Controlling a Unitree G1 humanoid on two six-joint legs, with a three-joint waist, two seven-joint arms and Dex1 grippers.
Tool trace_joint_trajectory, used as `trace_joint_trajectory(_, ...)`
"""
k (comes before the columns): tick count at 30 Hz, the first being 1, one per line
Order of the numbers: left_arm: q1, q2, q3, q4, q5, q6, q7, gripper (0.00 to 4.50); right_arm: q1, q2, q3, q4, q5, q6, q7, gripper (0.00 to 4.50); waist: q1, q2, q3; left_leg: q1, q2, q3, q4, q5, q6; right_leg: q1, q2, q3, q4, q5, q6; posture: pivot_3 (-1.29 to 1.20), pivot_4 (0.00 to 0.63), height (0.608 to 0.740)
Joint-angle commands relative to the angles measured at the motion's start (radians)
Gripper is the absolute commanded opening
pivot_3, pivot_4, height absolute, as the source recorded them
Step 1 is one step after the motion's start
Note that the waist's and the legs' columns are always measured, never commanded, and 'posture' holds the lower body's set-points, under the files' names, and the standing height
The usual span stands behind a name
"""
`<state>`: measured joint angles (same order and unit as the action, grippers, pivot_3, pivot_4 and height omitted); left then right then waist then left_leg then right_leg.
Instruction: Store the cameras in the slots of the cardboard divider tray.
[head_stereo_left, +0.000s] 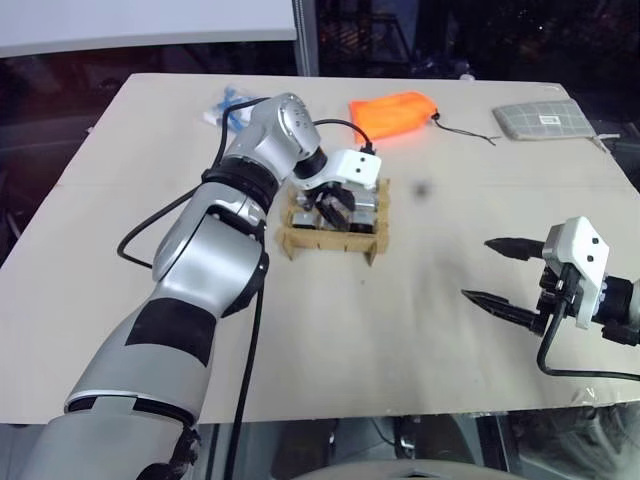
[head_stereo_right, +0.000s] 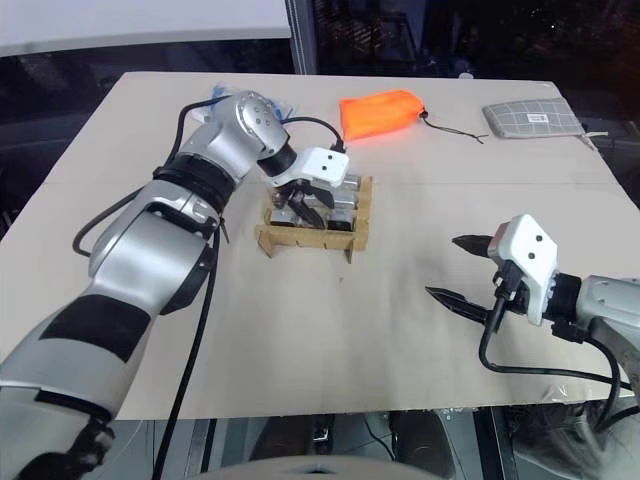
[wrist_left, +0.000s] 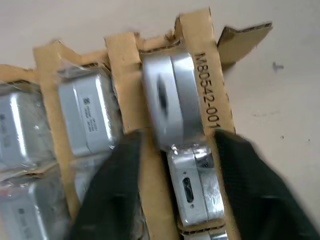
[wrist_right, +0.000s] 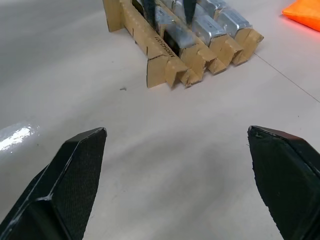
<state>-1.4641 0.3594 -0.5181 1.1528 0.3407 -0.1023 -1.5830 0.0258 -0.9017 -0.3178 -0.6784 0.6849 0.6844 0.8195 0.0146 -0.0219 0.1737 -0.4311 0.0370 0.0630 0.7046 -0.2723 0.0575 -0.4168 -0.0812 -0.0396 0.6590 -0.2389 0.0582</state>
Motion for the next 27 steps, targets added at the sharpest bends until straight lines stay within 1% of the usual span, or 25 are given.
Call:
trace_joint_trajectory(1, -0.035, -0.007, 0.036, -0.002, -0.007, 0.009, 0.034, 4.12, 0.005, 0.001, -0.017, -0.024, -0.001, -0.023, -0.003, 4.5, 0.003, 0.0, 0.0, 0.0, 0.0, 0.0, 0.0, 0.0, 0.0, 0.0, 0.0, 0.0, 0.0, 0.0, 0.0, 0.0, 0.15, 0.74)
trace_joint_trajectory(2, -0.038, -0.006, 0.044, -0.004, -0.014, 0.018, 0.028, 4.41, 0.005, 0.001, -0.017, -0.023, -0.002, -0.025, -0.003, 4.5, 0.003, 0.0, 0.0, 0.0, 0.0, 0.0, 0.0, 0.0, 0.0, 0.0, 0.0, 0.0, 0.0, 0.0, 0.0, 0.0, 0.15, 0.74)
trace_joint_trajectory(5, -0.042, 0.008, 0.083, -0.015, -0.046, 0.031, 0.021, 4.41, 0.002, 0.001, -0.015, -0.019, -0.004, -0.028, -0.003, 4.5, 0.001, 0.0, 0.0, 0.0, 0.0, 0.0, 0.001, 0.0, 0.0, 0.0, 0.0, 0.0, 0.001, 0.0, 0.0, 0.0, 0.15, 0.74)
trace_joint_trajectory(10, -0.026, 0.053, 0.252, -0.106, -0.199, 0.124, 0.006, 4.41, 0.019, -0.001, -0.031, -0.013, -0.005, -0.034, 0.003, 4.5, -0.001, 0.0, 0.0, 0.0, 0.0, -0.001, 0.001, 0.0, 0.0, 0.0, 0.0, 0.0, 0.001, 0.0, 0.0, 0.0, 0.15, 0.74)
trace_joint_trajectory(12, -0.007, 0.08, 0.311, -0.182, -0.271, 0.273, -0.021, 4.41, 0.021, 0.0, -0.034, -0.006, -0.004, -0.037, 0.006, 4.5, -0.002, 0.0, 0.0, 0.0, 0.0, 0.0, 0.001, 0.0, 0.0, -0.001, 0.0, 0.0, 0.001, 0.0, 0.0, 0.0, 0.15, 0.74)
trace_joint_trajectory(15, 0.111, 0.157, 0.398, -0.428, -0.435, 0.471, -0.031, 4.41, 0.015, 0.009, -0.039, 0.015, 0.009, -0.043, 0.013, 4.5, -0.007, 0.0, 0.0, 0.0, 0.001, 0.0, 0.001, 0.0, 0.0, 0.0, 0.0, 0.0, 0.001, 0.0, 0.0, 0.0, 0.15, 0.74)
trace_joint_trajectory(17, 0.228, 0.216, 0.478, -0.625, -0.518, 0.651, 0.002, 4.41, 0.011, 0.018, -0.048, 0.043, 0.014, -0.057, 0.024, 4.5, -0.015, 0.001, -0.001, 0.001, 0.001, 0.0, 0.0, 0.003, -0.004, 0.0, 0.0, 0.001, 0.002, 0.0, 0.0, 0.0, 0.15, 0.74)
trace_joint_trajectory(18, 0.319, 0.252, 0.526, -0.722, -0.538, 0.694, 0.056, 4.41, 0.006, 0.025, -0.057, 0.066, 0.02, -0.066, 0.03, 4.5, -0.018, 0.001, -0.001, 0.002, 0.002, 0.0, 0.0, 0.003, -0.005, 0.0, 0.0, 0.001, 0.002, 0.0, 0.0, 0.0, 0.15, 0.74)
trace_joint_trajectory(21, 0.56, 0.324, 0.619, -0.952, -0.563, 0.812, 0.203, 4.41, -0.001, 0.037, -0.085, 0.121, 0.026, -0.091, 0.051, 4.5, -0.027, 0.002, -0.001, 0.003, 0.002, 0.0, 0.0, 0.003, -0.005, 0.001, 0.0, 0.002, 0.003, 0.0, 0.0, 0.0, 0.15, 0.74)
trace_joint_trajectory(23, 0.758, 0.349, 0.708, -1.135, -0.602, 0.832, 0.265, 4.41, 0.008, 0.043, -0.099, 0.155, 0.021, -0.115, 0.075, 4.5, -0.025, 0.001, -0.001, 0.005, 0.002, 0.001, 0.0, 0.003, -0.005, 0.002, 0.0, 0.003, 0.003, 0.0, 0.0, 0.0, 0.15, 0.74)
trace_joint_trajectory(25, 0.956, 0.365, 0.785, -1.312, -0.652, 0.826, 0.278, 4.41, 0.029, 0.046, -0.111, 0.195, 0.013, -0.141, 0.108, 4.5, -0.024, 0.001, -0.001, 0.005, 0.003, 0.001, 0.0, 0.003, -0.005, 0.002, -0.001, 0.003, 0.002, 0.0, 0.0, 0.0, 0.15, 0.74)
trace_joint_trajectory(26, 1.049, 0.355, 0.825, -1.373, -0.671, 0.826, 0.301, 4.41, 0.04, 0.05, -0.117, 0.22, 0.007, -0.158, 0.125, 4.5, -0.022, 0.001, -0.001, 0.005, 0.003, 0.001, 0.0, 0.003, -0.005, 0.003, -0.002, 0.003, 0.002, 0.0, 0.0, 0.0, 0.15, 0.74)
trace_joint_trajectory(27, 1.138, 0.327, 0.866, -1.424, -0.683, 0.843, 0.358, 4.41, 0.054, 0.051, -0.122, 0.252, 0.0, -0.179, 0.15, 4.5, -0.019, 0.001, -0.001, 0.005, 0.003, 0.001, 0.0, 0.003, -0.005, 0.003, -0.003, 0.003, 0.002, 0.0, 0.0, 0.0, 0.15, 0.74)
